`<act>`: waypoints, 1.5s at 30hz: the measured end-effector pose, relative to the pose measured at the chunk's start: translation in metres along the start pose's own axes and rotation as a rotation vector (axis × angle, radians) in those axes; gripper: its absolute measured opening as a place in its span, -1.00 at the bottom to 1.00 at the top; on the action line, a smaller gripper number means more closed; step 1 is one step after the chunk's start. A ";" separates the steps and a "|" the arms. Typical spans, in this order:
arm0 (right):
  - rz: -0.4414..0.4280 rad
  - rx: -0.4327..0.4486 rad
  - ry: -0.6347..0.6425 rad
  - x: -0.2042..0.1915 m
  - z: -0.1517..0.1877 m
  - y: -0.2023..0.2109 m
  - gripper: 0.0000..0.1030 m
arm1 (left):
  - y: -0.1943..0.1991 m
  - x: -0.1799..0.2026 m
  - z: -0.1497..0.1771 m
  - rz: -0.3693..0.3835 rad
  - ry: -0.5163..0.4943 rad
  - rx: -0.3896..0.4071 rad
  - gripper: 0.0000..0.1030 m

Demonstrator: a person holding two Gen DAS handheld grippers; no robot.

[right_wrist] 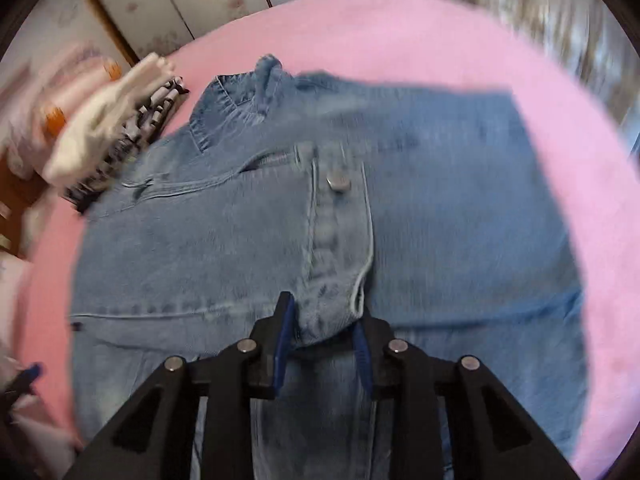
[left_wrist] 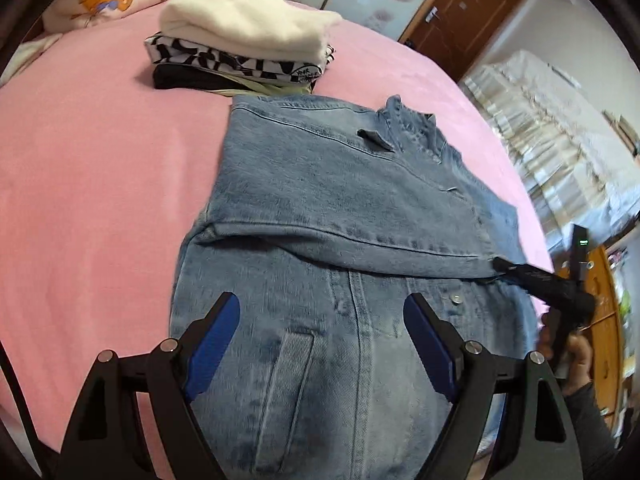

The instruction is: Fold large clothes

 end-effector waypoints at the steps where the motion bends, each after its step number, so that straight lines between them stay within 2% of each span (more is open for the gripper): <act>1: -0.037 0.004 -0.019 0.007 0.000 0.002 -0.29 | -0.004 0.000 -0.001 -0.014 -0.013 -0.006 0.61; 4: -0.031 0.053 -0.005 0.014 -0.011 0.013 -0.18 | -0.021 -0.006 -0.020 -0.058 -0.060 -0.025 0.61; 6: -0.044 0.055 0.011 0.017 -0.028 0.010 -0.14 | -0.032 -0.015 -0.038 -0.084 -0.073 -0.034 0.61; 13: -0.153 -0.119 0.018 0.015 -0.072 -0.057 -0.14 | -0.067 -0.058 -0.086 -0.091 0.010 -0.052 0.61; 15: -0.197 -0.119 0.002 0.015 -0.077 -0.064 -0.09 | -0.078 -0.068 -0.091 -0.084 0.041 -0.060 0.61; 20: -0.386 -0.131 0.021 0.007 -0.078 -0.068 -0.10 | -0.100 -0.082 -0.086 -0.080 0.096 -0.101 0.61; 23: -0.444 -0.152 -0.003 0.012 -0.079 -0.074 -0.13 | -0.108 -0.085 -0.081 -0.094 0.096 -0.113 0.61; 28: -0.457 -0.200 0.010 0.023 -0.073 -0.065 -0.12 | -0.108 -0.082 -0.078 -0.090 0.081 -0.117 0.61; 33: -0.540 -0.251 -0.035 0.040 -0.055 -0.058 -0.10 | -0.108 -0.079 -0.076 -0.096 0.069 -0.116 0.61; 36: -0.566 -0.253 -0.045 0.046 -0.047 -0.050 -0.10 | -0.109 -0.077 -0.076 -0.094 0.067 -0.117 0.61; 40: -0.621 -0.265 -0.055 0.045 -0.040 -0.051 -0.10 | -0.112 -0.078 -0.075 -0.105 0.059 -0.122 0.61; 45: -0.663 -0.255 -0.087 0.029 -0.052 -0.068 -0.11 | -0.114 -0.078 -0.075 -0.110 0.075 -0.113 0.63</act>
Point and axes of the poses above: each gripper's, at about its wrist camera, not at the fingertips, and y roughly against the way its jaws point, x to its right, z to its underside, the point moved 4 cm from there along -y, roughly the way its jaws point, and after that the axes turned 11 degrees about z, right-handed, at the moved point
